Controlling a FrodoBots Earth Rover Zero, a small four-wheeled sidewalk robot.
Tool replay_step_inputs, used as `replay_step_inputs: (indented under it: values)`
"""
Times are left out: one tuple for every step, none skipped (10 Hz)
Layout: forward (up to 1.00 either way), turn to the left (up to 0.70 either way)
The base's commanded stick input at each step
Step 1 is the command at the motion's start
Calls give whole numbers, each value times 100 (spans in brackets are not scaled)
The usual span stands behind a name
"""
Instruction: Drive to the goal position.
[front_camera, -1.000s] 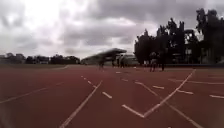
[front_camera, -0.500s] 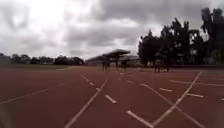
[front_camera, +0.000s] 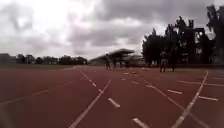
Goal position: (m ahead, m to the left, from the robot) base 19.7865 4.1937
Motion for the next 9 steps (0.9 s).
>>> replay_step_inputs:
  values:
    - [45, 27]
    - [45, 27]
    - [45, 27]
    - [45, 22]
    - [45, 4]
    - [45, 0]
    - [45, 0]
    - [45, 0]
    - [45, 0]
